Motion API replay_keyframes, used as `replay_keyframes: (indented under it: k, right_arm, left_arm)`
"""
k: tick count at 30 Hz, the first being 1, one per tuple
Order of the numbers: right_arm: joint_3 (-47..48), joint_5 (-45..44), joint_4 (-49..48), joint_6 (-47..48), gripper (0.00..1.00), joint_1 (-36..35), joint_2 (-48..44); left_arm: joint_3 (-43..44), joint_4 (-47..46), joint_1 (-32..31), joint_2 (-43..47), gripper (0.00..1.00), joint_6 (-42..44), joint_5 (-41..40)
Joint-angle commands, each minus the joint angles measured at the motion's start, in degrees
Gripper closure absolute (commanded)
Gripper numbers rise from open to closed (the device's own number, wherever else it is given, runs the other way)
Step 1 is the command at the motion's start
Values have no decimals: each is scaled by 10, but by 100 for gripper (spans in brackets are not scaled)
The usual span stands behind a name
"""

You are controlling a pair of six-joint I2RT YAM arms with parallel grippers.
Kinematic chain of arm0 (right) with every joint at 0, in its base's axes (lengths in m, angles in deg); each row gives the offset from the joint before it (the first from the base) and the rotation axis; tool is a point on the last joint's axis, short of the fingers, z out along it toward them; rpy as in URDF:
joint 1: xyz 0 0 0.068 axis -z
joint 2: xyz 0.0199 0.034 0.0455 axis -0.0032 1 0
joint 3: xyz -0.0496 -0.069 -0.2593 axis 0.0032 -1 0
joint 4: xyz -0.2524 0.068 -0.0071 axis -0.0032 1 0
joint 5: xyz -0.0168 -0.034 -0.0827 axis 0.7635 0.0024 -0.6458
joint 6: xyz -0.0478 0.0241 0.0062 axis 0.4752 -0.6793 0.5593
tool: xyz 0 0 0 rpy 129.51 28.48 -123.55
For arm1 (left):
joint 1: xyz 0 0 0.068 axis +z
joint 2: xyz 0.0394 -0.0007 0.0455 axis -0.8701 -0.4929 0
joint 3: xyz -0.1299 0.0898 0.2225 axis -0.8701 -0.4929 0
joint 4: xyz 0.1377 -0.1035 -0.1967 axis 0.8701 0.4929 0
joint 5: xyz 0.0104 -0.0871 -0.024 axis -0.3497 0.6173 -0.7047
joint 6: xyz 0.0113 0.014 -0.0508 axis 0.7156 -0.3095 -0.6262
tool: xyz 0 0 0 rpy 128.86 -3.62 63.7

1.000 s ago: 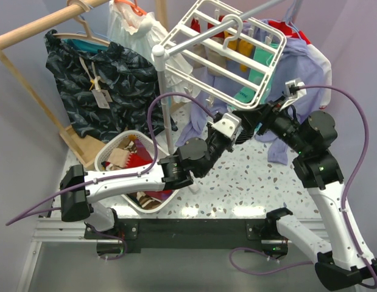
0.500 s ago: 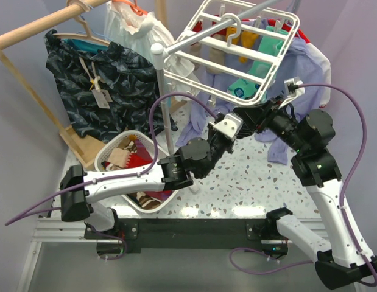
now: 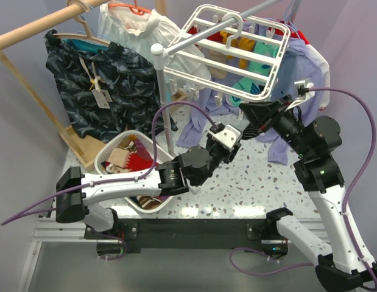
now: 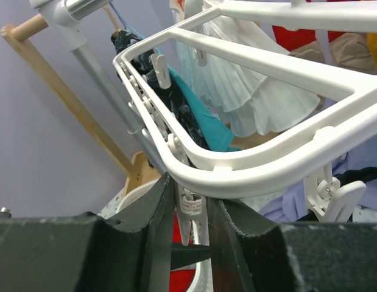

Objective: Clip the socks to the hanger
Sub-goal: Open the clamp at the hanger.

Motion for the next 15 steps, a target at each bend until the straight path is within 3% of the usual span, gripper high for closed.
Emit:
replay_keyframes:
  k: [1, 9, 15]
  right_arm:
    - [-13, -12, -11, 11, 82, -2, 2]
    - [-29, -20, -12, 9, 87, -1, -5]
    - [-41, -23, -15, 10, 92, -2, -8]
  left_arm:
    - [-6, -43, 2, 41, 42, -31, -5]
    - [-32, 31, 43, 97, 23, -175, 34]
    - [-62, 228, 74, 161, 15, -312, 16]
